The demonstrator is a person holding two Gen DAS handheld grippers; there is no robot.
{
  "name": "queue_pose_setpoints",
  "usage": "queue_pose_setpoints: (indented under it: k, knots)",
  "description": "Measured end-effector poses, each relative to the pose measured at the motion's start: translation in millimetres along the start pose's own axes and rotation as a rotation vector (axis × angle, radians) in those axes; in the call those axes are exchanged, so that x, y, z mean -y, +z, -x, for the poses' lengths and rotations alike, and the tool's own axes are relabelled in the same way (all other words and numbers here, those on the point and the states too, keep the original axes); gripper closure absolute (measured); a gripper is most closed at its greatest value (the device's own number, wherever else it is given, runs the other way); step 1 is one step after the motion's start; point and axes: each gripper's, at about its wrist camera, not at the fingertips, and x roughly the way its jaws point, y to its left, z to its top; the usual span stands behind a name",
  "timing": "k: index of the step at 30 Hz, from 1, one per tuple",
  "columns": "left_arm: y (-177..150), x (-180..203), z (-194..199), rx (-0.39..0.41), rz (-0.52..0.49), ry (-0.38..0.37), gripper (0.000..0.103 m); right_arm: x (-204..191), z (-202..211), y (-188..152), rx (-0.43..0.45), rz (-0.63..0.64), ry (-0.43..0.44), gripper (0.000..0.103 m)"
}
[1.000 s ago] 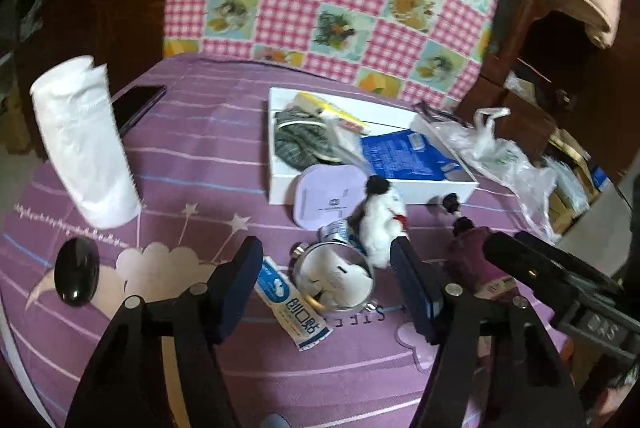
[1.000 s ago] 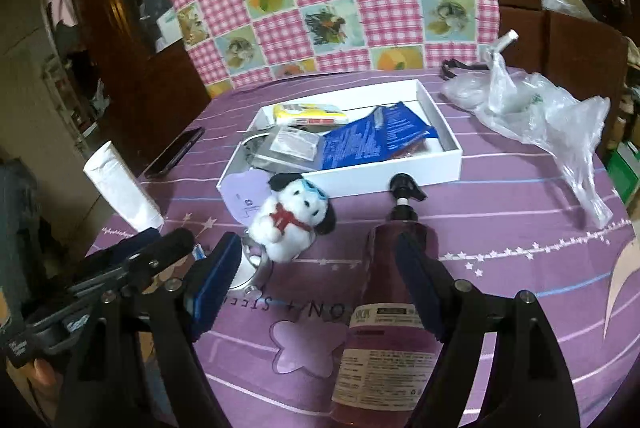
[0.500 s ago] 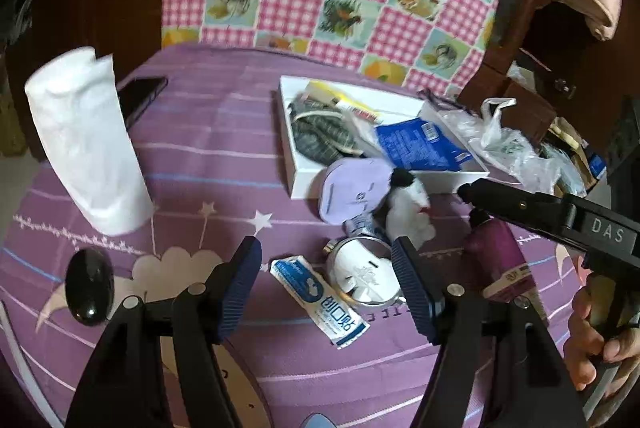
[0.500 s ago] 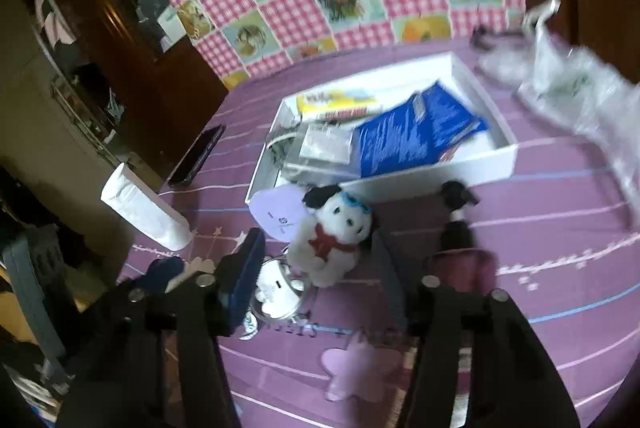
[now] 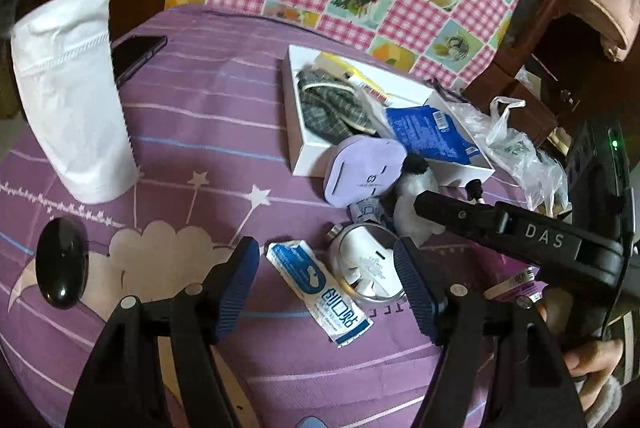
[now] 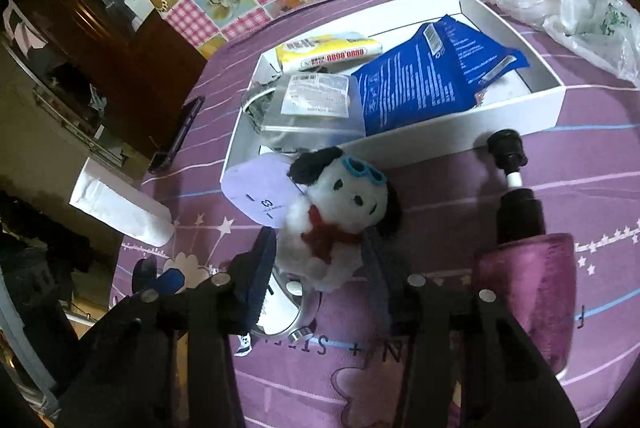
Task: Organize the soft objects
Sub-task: 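Move the right tool to the white plush dog while the left tool approaches the toothpaste tube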
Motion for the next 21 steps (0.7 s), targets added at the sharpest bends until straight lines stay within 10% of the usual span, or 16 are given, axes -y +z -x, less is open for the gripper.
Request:
queue_pose_setpoints:
  k: [14, 21]
  knots:
    - [2, -30, -15, -0.082, 0.171, -0.050, 0.034, 12, -6, -12, 0.030, -0.018, 0.068, 0.057]
    - [6, -30, -27, -0.088, 0.176, -0.022, 0.054, 19, -5, -15, 0.054, -0.032, 0.105, 0.057]
